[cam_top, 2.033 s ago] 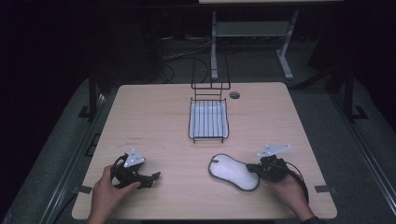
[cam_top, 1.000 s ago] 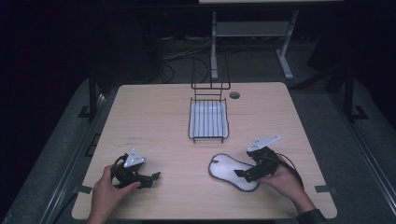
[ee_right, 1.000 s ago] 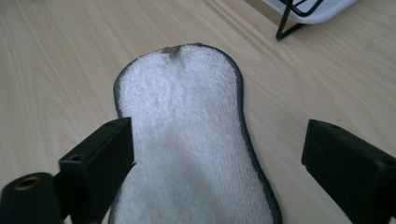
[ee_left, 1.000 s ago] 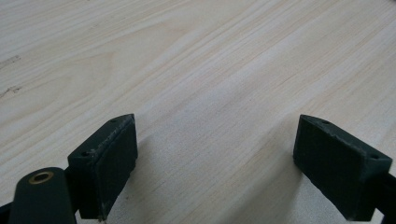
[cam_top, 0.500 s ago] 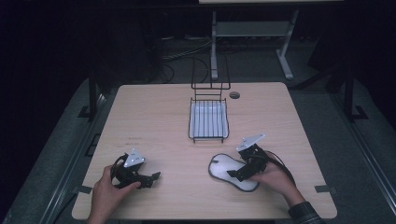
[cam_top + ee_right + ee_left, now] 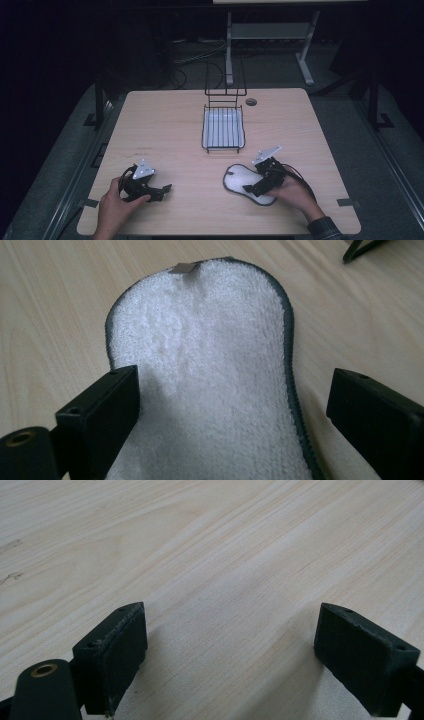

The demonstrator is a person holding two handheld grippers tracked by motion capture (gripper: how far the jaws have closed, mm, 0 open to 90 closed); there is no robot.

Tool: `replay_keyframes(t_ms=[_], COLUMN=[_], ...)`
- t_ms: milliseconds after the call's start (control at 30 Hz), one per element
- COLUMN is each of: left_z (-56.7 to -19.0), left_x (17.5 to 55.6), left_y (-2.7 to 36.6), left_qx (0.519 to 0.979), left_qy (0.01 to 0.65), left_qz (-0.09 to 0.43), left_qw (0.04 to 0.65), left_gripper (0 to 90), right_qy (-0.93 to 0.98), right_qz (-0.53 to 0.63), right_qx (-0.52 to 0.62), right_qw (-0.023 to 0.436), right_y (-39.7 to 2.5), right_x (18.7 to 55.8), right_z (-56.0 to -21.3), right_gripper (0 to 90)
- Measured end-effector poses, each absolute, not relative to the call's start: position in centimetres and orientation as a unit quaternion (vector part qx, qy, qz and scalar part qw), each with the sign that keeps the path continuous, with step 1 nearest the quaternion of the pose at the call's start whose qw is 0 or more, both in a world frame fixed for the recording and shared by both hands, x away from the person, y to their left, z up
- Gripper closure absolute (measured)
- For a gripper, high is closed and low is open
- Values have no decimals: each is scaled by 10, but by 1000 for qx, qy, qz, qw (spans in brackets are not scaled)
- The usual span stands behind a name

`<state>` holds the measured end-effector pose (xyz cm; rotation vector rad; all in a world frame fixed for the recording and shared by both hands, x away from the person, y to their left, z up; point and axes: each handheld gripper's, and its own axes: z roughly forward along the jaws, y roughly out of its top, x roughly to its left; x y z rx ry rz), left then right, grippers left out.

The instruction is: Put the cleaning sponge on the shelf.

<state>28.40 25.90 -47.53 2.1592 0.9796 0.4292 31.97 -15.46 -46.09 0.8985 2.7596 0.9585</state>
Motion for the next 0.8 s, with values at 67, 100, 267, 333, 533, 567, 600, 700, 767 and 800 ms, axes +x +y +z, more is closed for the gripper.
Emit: replay_keyframes(t_ms=[67,100,267,333,533,567,600,700,767,800], left_z=[-475,-475,-475,-475,-475,-475,-475,-475,-475,-475], left_x=[284,284,284,284,284,284,284,284,284,284], left_y=[259,259,259,259,259,259,259,259,259,259], left_qx=[837,837,837,837,837,837,837,837,837,837], left_qy=[380,380,380,380,380,380,380,380,380,380], left_qz=[166,166,166,166,166,166,166,166,166,166], left_qw=[358,358,358,358,358,358,358,358,358,358], left_gripper=[130,130,130,130,130,130,130,130,130,130], right_qy=[902,903,907,908,912,912,912,912,911,911], right_qz=[313,311,303,303,306,307,307,308,310,310], right_qx=[293,293,287,286,270,272,271,271,270,271], right_qw=[43,45,48,46,29,27,26,23,22,21], right_y=[-155,-154,-152,-152,-152,-152,-152,-153,-153,-153], right_x=[320,319,317,317,315,316,316,317,317,316], right_z=[-462,-461,-462,-461,-459,-459,-459,-459,-458,-457], right_gripper=[68,68,82,101,231,235,238,248,258,266])
